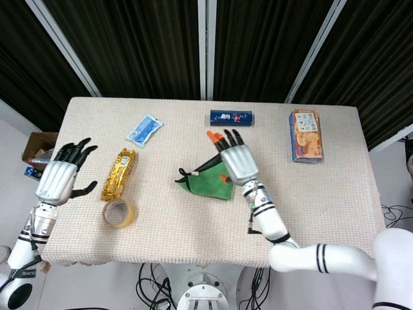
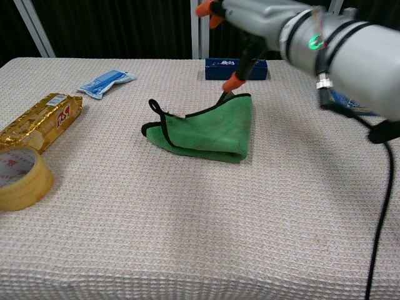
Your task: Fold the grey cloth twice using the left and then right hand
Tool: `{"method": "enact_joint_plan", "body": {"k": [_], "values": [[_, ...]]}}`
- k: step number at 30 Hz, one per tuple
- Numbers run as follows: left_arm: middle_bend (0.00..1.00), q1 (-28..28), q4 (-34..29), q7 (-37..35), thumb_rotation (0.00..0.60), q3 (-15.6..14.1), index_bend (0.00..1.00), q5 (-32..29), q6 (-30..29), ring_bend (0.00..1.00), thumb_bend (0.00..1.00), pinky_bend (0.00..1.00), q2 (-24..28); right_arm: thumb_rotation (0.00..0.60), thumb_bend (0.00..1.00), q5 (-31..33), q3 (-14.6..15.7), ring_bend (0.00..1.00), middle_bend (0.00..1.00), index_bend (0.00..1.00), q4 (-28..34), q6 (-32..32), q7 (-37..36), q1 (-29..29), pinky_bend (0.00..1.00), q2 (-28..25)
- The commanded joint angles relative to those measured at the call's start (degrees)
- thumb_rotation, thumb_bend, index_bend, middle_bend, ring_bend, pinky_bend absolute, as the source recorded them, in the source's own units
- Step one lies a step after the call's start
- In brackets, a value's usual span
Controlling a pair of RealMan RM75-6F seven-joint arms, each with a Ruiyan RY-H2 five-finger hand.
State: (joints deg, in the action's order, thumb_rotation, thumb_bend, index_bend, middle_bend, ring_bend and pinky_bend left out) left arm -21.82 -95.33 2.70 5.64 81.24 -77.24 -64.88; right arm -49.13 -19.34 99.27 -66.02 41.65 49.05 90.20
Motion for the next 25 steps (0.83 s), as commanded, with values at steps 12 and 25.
{"method": "enact_joint_plan", "body": {"k": [12, 25], "values": [[0.07, 10.75, 1.08, 1.61, 0.600, -2.50, 0.17, -3.33, -9.00, 0.14, 0.21, 0.12, 4.58, 0.600, 0.17, -29.30, 20.73, 0.00, 0.16, 0.09, 5.03, -22.16, -43.02, -36.95, 0.02, -32.10], [0.07, 19.38, -1.00, -2.60, 0.600, -7.27, 0.17, 3.28, -16.50, 0.14, 0.21, 0.11, 4.62, 0.600, 0.21, -39.21, 24.05, 0.00, 0.13, 0.05, -4.96, -27.65, -55.48, -44.86, 0.01, -31.96]]}}
